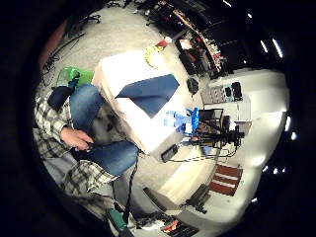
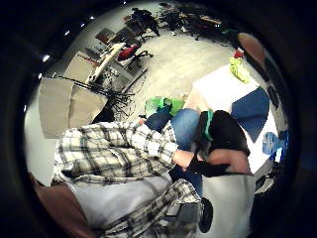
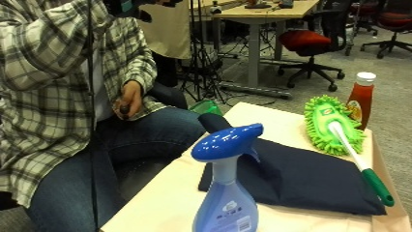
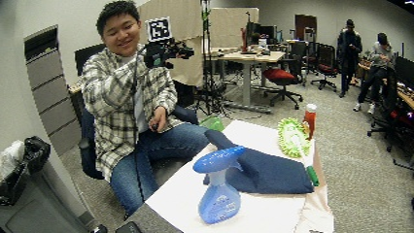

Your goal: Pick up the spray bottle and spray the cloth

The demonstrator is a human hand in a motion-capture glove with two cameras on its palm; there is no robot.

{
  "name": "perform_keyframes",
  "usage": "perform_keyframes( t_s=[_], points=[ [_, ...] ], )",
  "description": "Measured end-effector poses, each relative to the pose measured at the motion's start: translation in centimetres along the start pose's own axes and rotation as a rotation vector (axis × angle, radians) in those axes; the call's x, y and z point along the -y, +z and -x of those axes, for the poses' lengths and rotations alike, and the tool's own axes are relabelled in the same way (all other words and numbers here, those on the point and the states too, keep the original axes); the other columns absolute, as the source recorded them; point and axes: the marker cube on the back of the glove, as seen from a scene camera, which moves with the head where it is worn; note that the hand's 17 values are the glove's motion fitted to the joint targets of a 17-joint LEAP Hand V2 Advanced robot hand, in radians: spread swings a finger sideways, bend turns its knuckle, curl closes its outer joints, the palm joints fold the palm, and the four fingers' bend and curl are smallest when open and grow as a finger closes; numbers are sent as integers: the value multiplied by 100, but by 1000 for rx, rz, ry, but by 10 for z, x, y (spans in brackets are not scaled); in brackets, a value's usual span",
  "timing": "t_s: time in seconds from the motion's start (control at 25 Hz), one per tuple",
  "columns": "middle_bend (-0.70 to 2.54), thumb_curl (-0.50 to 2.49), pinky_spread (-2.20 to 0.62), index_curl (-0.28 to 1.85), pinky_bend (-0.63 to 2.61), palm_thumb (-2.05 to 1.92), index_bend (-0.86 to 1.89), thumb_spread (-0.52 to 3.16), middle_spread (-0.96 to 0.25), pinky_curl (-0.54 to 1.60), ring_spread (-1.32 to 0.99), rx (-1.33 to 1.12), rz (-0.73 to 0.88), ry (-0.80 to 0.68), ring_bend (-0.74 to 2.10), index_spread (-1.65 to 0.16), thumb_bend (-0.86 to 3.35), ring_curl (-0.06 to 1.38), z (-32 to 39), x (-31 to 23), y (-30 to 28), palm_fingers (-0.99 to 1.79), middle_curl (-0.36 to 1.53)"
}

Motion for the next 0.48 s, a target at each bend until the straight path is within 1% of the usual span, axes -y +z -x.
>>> perform_keyframes(
  t_s=[0.2, 0.48],
  points=[
    [29, 16, 12, 18, 15, 55, 40, 64, -6, 7, 3, -32, 0, 0, 20, -24, 37, 8, -10, 0, 2, 34, 12],
    [29, 23, 16, 24, 15, 58, 40, 91, -8, 10, 4, -18, 8, 40, 20, -29, 37, 12, 0, 3, 3, 31, 18]
  ],
)
